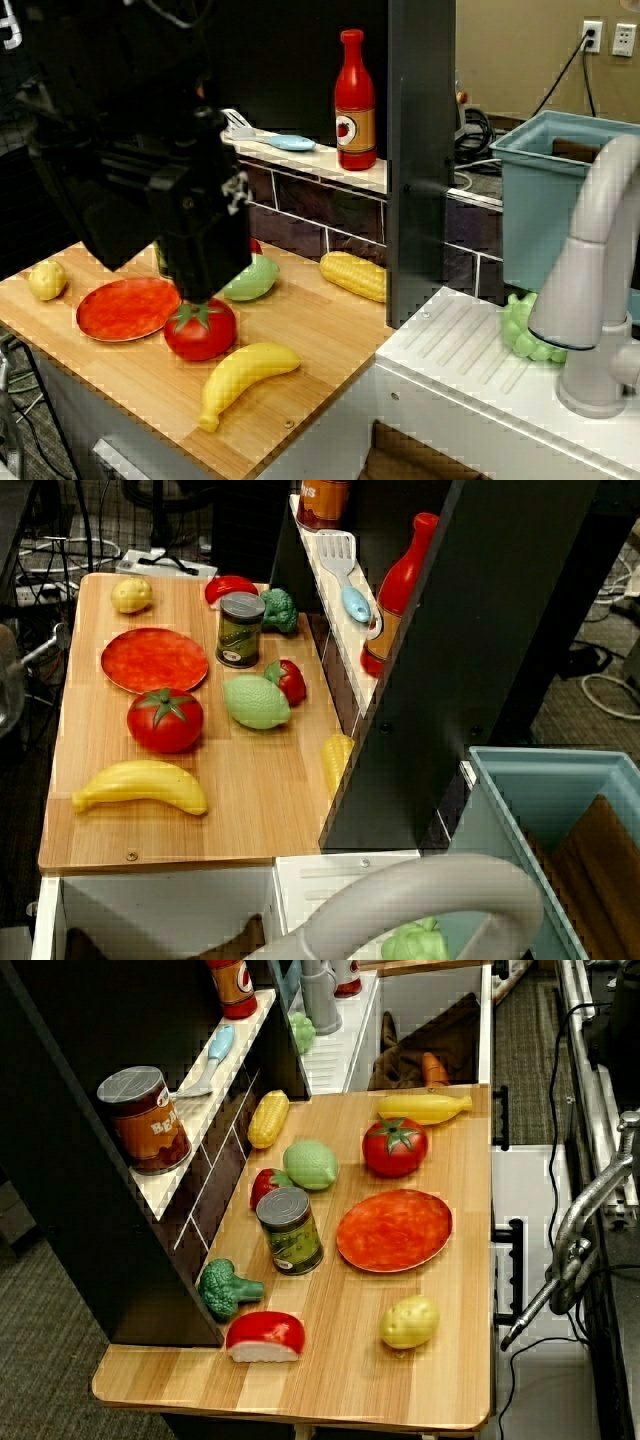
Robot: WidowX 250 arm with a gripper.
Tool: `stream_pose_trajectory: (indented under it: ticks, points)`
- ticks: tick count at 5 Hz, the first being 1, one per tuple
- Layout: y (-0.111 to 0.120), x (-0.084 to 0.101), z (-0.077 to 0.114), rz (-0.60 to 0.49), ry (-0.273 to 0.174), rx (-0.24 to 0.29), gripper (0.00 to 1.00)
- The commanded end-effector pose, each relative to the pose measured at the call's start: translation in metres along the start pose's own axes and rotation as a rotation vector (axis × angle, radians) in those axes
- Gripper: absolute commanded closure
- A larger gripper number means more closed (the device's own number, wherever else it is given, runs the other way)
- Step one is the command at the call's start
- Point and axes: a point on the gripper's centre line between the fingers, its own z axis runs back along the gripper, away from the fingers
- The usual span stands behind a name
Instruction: Put banana on plate
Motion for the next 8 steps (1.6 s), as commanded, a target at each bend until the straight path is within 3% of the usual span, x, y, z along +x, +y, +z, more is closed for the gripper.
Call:
stream_pose_trajectory:
  ticks: [1,4,5,6,7,8]
  points:
    - [0.000,0.000,0.000,0.000,0.000,0.000,0.00]
    - [0.085,0.007,-0.076,0.095,0.043,0.023,0.00]
    - [0.118,0.013,-0.099,0.120,0.042,0.005,0.00]
    - [0.128,0.030,-0.109,0.141,0.055,0.002,0.00]
    - [0.133,0.047,-0.118,0.156,0.028,0.022,0.00]
    - [0.129,0.071,-0.138,0.120,-0.059,0.062,0.00]
